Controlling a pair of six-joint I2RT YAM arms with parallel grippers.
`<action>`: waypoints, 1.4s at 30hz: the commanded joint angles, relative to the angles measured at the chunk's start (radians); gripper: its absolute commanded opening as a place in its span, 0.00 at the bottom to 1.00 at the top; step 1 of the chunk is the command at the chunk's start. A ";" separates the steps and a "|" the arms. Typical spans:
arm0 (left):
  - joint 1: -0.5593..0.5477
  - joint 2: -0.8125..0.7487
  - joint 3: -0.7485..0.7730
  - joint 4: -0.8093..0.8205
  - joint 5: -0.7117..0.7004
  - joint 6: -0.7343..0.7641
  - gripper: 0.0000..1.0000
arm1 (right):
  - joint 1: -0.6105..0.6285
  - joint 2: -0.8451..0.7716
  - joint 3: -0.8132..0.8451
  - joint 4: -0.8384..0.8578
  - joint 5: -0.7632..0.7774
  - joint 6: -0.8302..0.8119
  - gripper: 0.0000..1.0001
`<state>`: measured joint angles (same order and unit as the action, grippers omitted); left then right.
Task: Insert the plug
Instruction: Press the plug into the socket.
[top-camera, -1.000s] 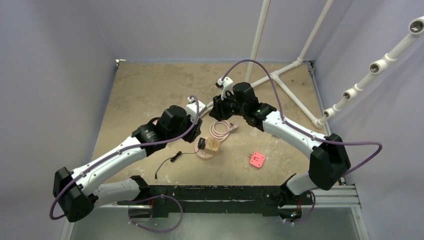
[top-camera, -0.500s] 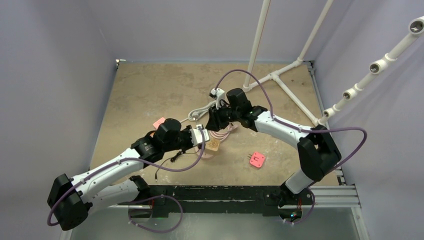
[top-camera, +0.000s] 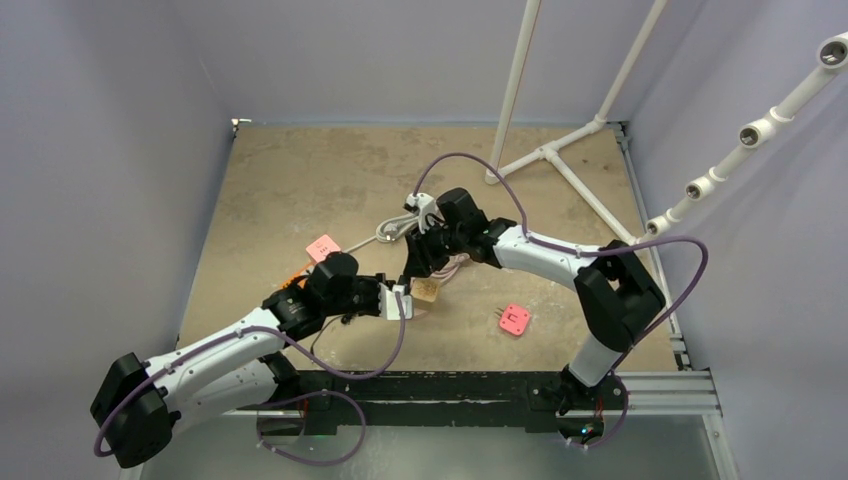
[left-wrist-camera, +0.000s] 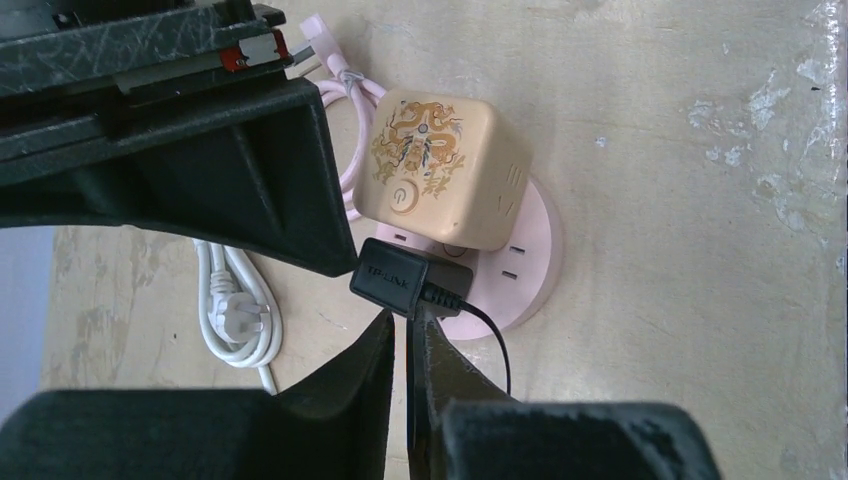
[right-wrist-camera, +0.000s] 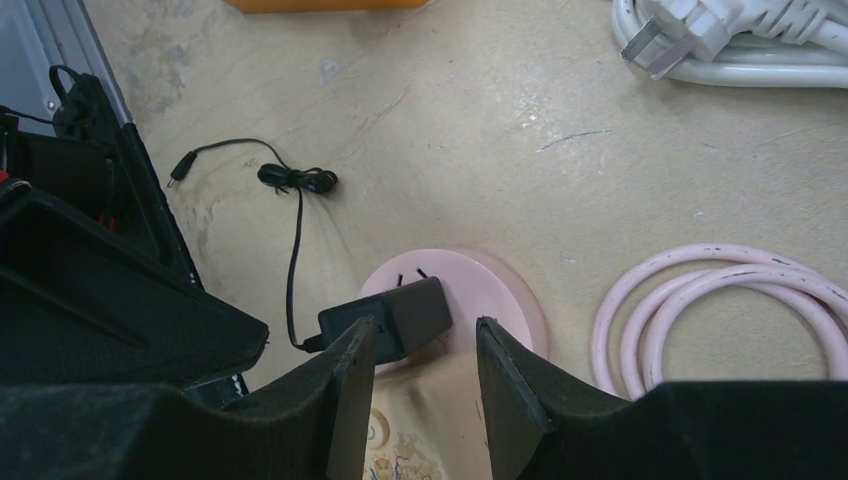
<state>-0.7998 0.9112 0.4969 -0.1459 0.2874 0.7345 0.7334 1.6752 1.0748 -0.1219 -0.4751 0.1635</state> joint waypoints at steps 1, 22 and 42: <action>-0.002 -0.013 -0.009 0.037 0.047 0.077 0.09 | 0.008 0.009 0.011 -0.004 -0.022 -0.027 0.44; 0.000 0.053 -0.035 0.037 0.066 0.232 0.27 | 0.032 0.040 0.026 -0.031 0.026 -0.048 0.41; 0.054 0.198 0.023 0.026 0.111 0.390 0.25 | 0.033 0.032 0.003 -0.066 0.098 -0.052 0.38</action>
<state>-0.7643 1.0702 0.4896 -0.0959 0.3759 1.0733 0.7563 1.7016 1.0817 -0.1257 -0.4328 0.1440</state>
